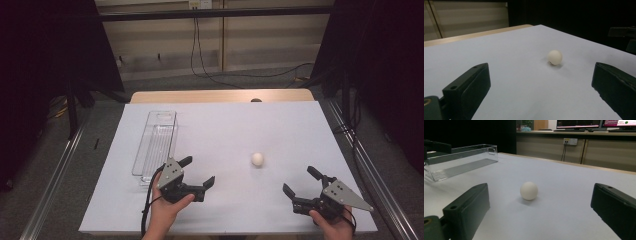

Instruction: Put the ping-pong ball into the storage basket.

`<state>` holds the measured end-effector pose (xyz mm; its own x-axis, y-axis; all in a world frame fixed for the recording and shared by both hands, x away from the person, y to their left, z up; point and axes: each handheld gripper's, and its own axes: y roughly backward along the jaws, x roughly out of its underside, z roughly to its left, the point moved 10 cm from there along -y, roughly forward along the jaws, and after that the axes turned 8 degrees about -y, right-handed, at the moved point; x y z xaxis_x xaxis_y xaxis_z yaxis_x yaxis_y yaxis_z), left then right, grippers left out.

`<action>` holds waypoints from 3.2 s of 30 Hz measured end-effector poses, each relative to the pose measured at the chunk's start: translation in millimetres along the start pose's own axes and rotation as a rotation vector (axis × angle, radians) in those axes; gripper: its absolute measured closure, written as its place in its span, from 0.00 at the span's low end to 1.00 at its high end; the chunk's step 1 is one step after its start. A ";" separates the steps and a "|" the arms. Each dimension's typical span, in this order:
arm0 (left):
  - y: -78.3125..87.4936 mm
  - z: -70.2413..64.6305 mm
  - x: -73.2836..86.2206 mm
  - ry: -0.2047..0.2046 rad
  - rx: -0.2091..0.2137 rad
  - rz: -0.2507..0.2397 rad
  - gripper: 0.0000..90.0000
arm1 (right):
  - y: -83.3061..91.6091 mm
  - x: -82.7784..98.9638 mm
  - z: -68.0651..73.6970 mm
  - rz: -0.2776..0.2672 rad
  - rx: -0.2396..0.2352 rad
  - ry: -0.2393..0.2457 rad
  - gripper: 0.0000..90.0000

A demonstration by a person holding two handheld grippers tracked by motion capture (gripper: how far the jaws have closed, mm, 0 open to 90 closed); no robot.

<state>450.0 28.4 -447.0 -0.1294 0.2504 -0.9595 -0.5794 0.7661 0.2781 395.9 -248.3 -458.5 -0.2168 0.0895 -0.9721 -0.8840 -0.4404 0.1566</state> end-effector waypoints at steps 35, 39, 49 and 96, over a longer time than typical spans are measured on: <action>-37.4 -11.7 1.6 0.021 0.043 0.056 0.02 | -0.1 0.5 0.1 0.002 -0.004 -0.003 0.02; -41.1 -12.0 2.0 0.023 0.044 0.064 0.02 | -0.2 0.2 0.2 0.000 -0.005 -0.002 0.02; -50.1 -14.6 3.3 0.022 0.053 0.081 0.02 | -0.4 0.4 0.1 0.002 -0.003 -0.004 0.02; -83.3 -26.3 -2.5 0.019 0.094 0.115 0.03 | -0.2 -0.9 -1.0 -0.005 0.001 -0.010 0.02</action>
<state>477.4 -51.6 -469.0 -0.2060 0.3296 -0.9214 -0.4825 0.7849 0.3887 396.6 -249.2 -457.8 -0.2164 0.1006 -0.9711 -0.8856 -0.4390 0.1519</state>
